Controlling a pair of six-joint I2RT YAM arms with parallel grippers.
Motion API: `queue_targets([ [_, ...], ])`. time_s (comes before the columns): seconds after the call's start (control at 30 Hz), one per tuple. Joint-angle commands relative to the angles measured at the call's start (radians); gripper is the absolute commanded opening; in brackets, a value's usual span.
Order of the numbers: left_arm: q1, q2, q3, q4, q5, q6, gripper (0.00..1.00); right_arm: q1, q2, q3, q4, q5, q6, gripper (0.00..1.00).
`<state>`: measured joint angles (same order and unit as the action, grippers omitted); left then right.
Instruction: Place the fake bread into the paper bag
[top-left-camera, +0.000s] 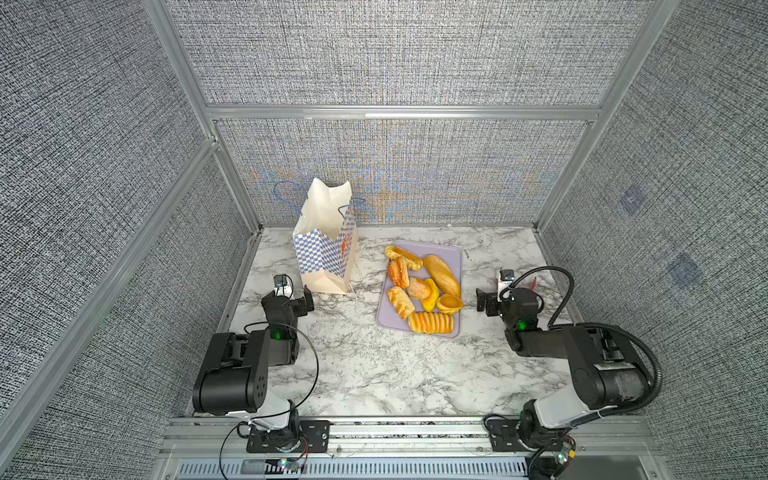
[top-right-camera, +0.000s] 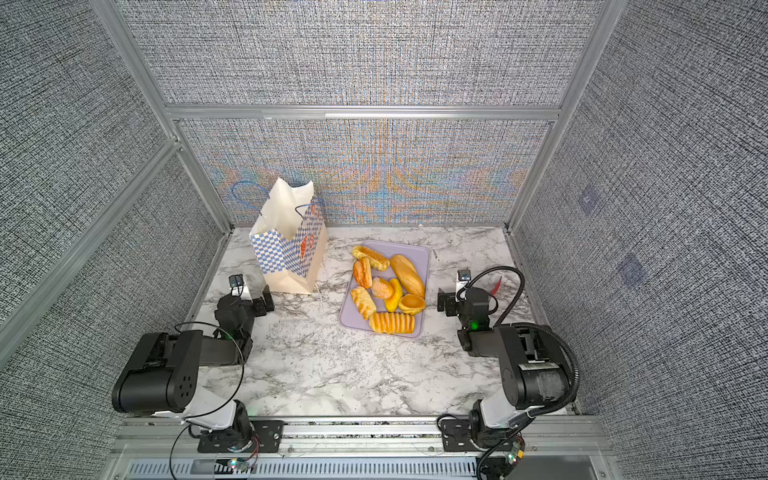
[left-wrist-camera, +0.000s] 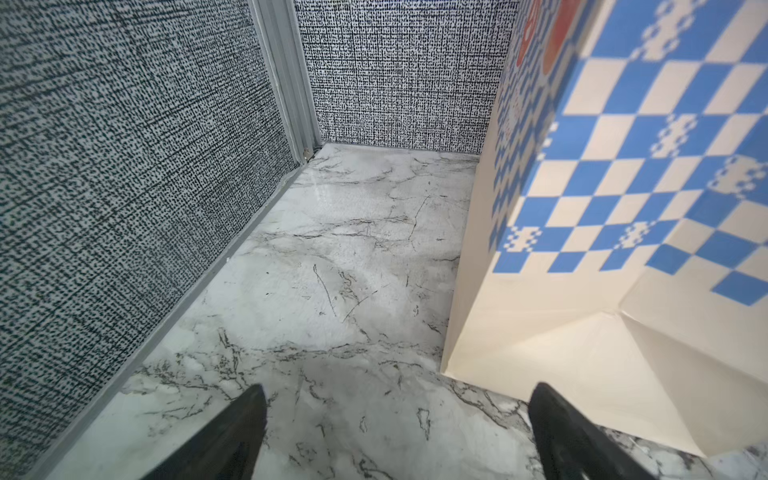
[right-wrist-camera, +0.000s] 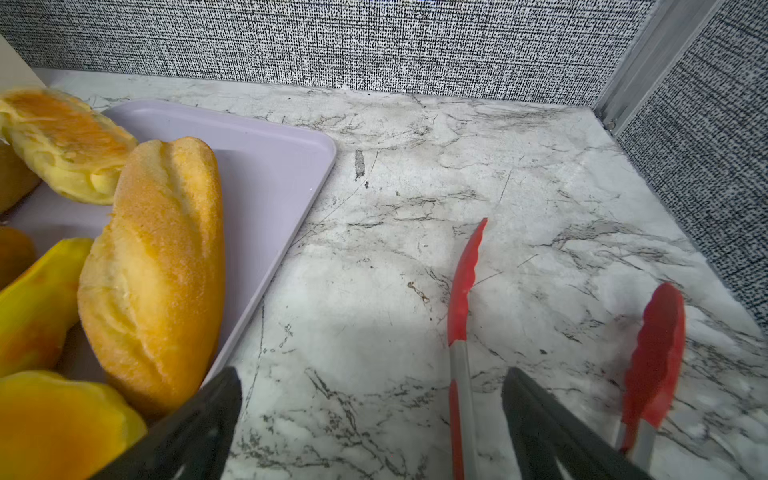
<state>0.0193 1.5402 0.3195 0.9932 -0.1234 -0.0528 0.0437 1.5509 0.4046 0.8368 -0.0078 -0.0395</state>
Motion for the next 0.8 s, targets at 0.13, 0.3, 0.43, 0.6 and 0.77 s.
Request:
queue_targets([
  [0.13, 0.000, -0.003, 0.003, 0.019, 0.028, 0.008, 0.99, 0.000, -0.005, -0.003, 0.023, 0.000, -0.002, 0.99],
  [0.3, 0.000, -0.003, 0.005, 0.016, 0.030, 0.008, 0.99, -0.001, -0.006, -0.005, 0.022, -0.001, -0.002, 0.99],
  [0.43, 0.000, -0.003, 0.004, 0.018, 0.030, 0.008, 0.99, 0.000, -0.005, -0.004, 0.022, -0.001, -0.001, 0.99],
  [0.6, 0.001, -0.003, 0.005, 0.017, 0.030, 0.009, 0.99, 0.000, -0.006, -0.004, 0.024, -0.001, 0.000, 0.99],
  [0.77, 0.000, -0.002, 0.004, 0.016, 0.030, 0.008, 0.99, 0.001, -0.007, -0.011, 0.031, 0.002, -0.005, 0.99],
])
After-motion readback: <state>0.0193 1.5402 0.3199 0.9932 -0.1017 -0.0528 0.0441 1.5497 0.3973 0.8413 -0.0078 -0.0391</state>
